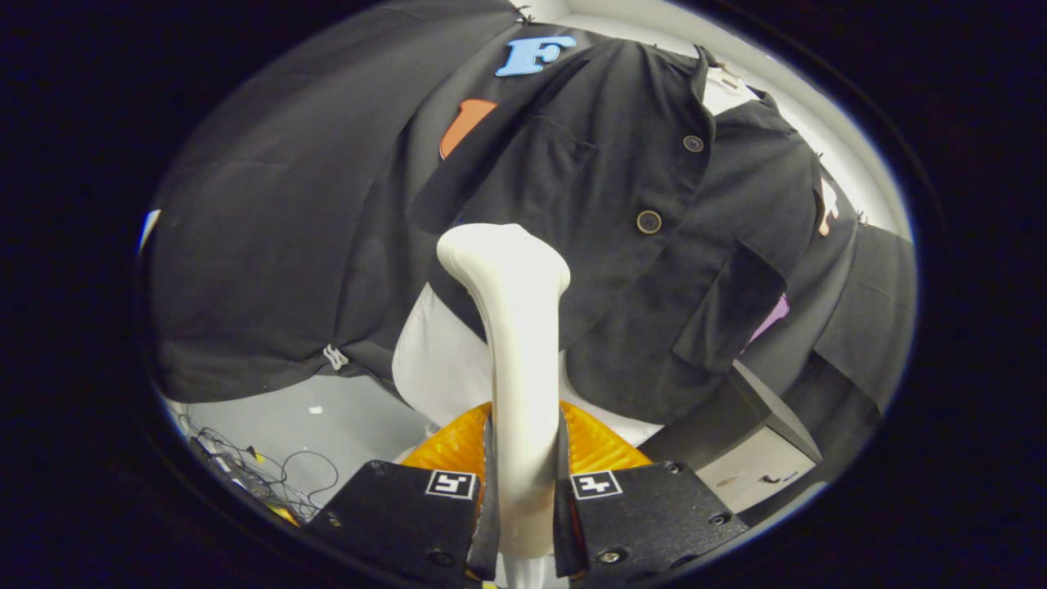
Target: Iron the clothes twice with a garment steamer, once on the left side and once on the right side.
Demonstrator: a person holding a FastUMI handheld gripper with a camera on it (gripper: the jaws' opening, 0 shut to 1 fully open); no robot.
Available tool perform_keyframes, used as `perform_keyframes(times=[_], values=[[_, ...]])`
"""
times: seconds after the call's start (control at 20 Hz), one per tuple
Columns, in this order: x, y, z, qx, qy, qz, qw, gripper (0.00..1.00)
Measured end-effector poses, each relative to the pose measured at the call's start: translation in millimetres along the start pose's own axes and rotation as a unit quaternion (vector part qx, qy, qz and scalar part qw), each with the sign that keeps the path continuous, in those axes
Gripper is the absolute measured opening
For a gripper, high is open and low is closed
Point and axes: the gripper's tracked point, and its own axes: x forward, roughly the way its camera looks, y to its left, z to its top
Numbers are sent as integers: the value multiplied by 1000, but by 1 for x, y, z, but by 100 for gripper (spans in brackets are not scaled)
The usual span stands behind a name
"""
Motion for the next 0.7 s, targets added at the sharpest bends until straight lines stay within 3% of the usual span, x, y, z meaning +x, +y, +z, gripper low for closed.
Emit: perform_keyframes(times=[0.7], values=[[19, 11, -48, 12, 65, 30, 997, 29]])
